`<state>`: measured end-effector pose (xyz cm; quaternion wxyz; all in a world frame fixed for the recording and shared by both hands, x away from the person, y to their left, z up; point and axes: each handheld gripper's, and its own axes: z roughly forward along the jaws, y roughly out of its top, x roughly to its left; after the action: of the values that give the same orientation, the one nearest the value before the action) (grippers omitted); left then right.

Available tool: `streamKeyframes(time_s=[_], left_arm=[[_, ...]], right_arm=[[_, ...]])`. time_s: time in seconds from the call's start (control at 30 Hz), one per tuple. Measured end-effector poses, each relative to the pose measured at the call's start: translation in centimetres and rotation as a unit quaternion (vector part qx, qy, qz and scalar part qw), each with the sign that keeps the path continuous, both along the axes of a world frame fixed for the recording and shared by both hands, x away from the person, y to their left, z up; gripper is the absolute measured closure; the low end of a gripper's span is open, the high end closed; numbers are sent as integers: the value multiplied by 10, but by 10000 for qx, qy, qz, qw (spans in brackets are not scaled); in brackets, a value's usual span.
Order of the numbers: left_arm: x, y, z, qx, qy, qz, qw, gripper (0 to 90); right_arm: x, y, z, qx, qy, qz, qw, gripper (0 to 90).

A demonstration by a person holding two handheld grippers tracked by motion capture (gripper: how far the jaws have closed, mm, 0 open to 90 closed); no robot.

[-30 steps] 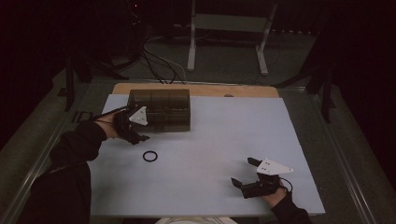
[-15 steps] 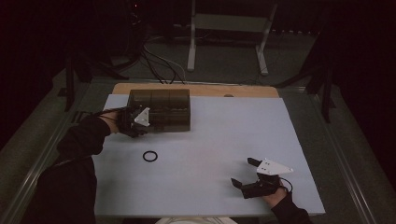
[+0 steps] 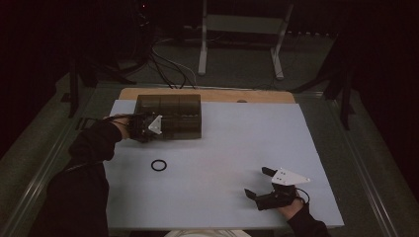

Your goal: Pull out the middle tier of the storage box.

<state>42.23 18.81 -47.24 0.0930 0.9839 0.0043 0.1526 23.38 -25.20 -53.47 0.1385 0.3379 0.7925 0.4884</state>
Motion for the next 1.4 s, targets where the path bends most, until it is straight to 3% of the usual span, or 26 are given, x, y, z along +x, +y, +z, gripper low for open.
streamKeyframes(time_s=[0.23, 0.43, 0.8, 1.03, 1.4], left_arm=[[4, -3, -1, 4, 82, 28, 10000, 804], [8, -4, -2, 189, 247, -61, 9995, 832], [11, -4, 0, 168, 403, -37, 9990, 850], [8, -4, 1, 121, 578, -9, 9983, 861], [-1, -4, 1, 93, 623, 37, 9980, 867]], right_arm=[[0, 0, 0, -2, 13, -8, 10000, 0], [0, 0, 0, 3, 22, -4, 10000, 0], [0, 0, 0, 0, 21, -9, 10000, 0], [0, 0, 0, 1, 22, -11, 10000, 0], [0, 0, 0, -1, 26, -16, 10000, 0]])
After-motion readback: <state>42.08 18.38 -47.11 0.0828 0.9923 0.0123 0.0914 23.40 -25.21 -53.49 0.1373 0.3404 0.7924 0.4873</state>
